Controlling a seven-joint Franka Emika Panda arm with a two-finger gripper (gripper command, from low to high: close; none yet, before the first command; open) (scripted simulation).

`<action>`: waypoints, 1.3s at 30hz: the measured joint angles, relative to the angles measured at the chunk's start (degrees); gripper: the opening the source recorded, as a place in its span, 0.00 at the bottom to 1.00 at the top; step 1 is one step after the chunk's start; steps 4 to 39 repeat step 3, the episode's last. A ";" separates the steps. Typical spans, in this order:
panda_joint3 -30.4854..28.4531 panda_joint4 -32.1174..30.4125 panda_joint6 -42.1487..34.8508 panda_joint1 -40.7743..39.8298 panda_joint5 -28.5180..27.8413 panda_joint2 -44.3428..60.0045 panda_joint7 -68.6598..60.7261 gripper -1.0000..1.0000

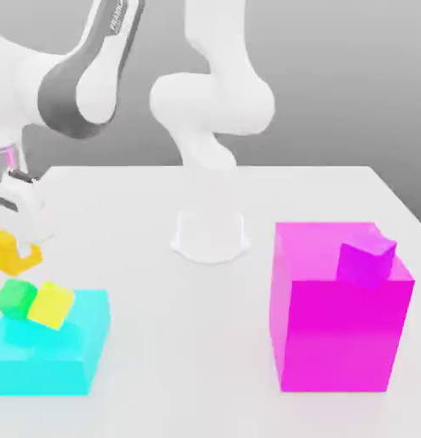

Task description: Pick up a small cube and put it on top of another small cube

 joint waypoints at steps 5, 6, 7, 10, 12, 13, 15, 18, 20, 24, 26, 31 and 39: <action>-0.17 -0.36 1.99 -0.32 0.93 1.73 -0.65 1.00; -0.17 -0.36 1.99 -0.32 0.93 1.73 -0.65 1.00; -0.17 -0.36 1.99 -0.32 0.93 1.73 -0.65 1.00; -0.17 -0.36 1.99 -0.32 0.93 1.73 -0.65 1.00; -0.17 -0.36 1.99 -0.32 0.93 1.73 -0.65 1.00; -0.17 -0.36 1.99 -0.32 0.93 1.73 -0.65 1.00; -0.17 -0.36 1.99 -0.32 0.93 1.73 -0.65 1.00; -0.17 -0.36 1.99 -0.32 0.93 1.73 -0.65 1.00; -0.17 -0.36 1.99 -0.32 0.93 1.73 -0.65 1.00; -0.17 -0.36 1.99 -0.32 0.93 1.73 -0.65 1.00; -0.17 -0.36 1.99 -0.32 0.93 1.73 -0.65 1.00; -0.17 -0.36 1.99 -0.32 0.93 1.73 -0.65 1.00; -0.17 -0.36 1.99 -0.32 0.93 1.73 -0.65 1.00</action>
